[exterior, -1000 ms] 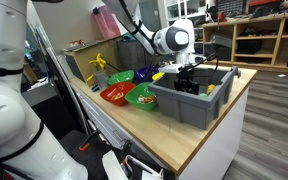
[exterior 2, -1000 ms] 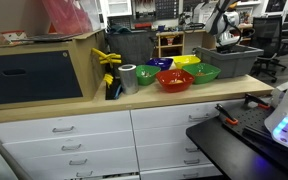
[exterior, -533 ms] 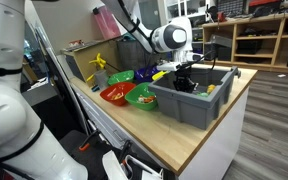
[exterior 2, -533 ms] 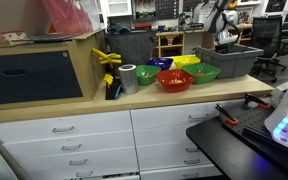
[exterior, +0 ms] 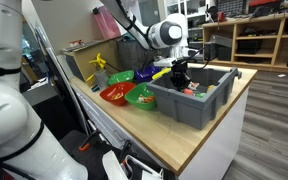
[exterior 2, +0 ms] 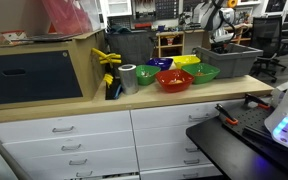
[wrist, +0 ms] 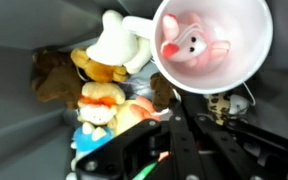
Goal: Move two items from the grey object to the green bowl
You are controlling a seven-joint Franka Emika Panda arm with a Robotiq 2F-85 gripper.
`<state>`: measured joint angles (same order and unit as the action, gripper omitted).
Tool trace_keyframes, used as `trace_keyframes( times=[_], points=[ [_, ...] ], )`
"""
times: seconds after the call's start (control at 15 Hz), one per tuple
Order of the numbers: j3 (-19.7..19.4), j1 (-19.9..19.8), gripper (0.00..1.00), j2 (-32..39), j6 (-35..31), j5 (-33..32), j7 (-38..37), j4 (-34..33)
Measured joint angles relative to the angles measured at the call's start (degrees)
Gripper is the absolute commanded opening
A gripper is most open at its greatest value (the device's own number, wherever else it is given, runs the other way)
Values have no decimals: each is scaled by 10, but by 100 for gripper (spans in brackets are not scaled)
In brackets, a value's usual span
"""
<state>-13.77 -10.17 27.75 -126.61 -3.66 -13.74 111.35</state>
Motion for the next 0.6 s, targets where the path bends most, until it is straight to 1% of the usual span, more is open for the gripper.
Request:
trace_keyframes(
  times=[0.6],
  points=[
    [20, 25, 1, -49, 22, 1, -2, -29]
  ],
)
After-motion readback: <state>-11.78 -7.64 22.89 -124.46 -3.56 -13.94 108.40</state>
